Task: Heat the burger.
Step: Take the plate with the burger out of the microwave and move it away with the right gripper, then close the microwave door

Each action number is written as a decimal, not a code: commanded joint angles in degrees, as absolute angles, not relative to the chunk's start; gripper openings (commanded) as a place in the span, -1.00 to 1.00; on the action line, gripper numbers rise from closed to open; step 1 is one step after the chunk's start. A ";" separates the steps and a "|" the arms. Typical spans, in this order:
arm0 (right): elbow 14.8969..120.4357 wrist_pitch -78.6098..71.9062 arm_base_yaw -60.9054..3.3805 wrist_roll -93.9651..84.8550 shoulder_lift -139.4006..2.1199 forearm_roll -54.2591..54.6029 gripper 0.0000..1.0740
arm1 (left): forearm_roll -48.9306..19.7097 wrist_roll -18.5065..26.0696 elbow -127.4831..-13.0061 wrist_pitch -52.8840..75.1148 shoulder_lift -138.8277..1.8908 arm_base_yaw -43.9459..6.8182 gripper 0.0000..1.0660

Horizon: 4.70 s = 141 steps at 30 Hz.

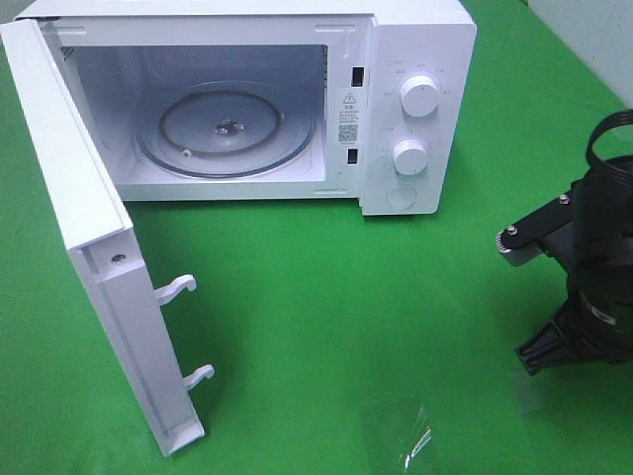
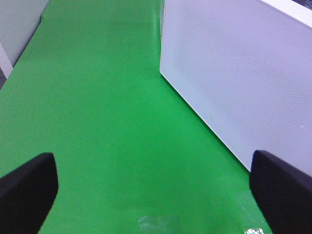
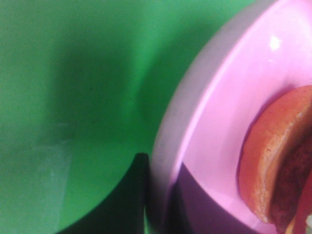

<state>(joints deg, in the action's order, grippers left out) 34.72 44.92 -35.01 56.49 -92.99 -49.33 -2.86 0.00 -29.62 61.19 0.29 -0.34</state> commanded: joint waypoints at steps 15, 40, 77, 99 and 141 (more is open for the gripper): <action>35.01 40.57 -30.60 60.05 -99.52 -51.91 -0.71 | -2.86 0.00 -29.62 61.36 1.15 -0.23 0.87; 35.18 31.86 -30.71 27.27 -70.53 -28.42 0.30 | -2.86 0.00 -29.62 61.36 1.15 -0.23 0.87; 34.95 57.70 -30.71 10.60 -28.42 -7.16 0.42 | -2.86 0.00 -29.62 61.36 1.15 -0.23 0.87; 28.42 54.72 -5.10 1.20 -1.49 -6.76 0.41 | -2.86 0.00 -29.62 61.36 1.15 -0.23 0.87; 27.96 54.89 -4.01 1.78 1.72 -5.56 0.41 | -2.86 0.00 -29.62 61.36 0.86 -0.23 0.87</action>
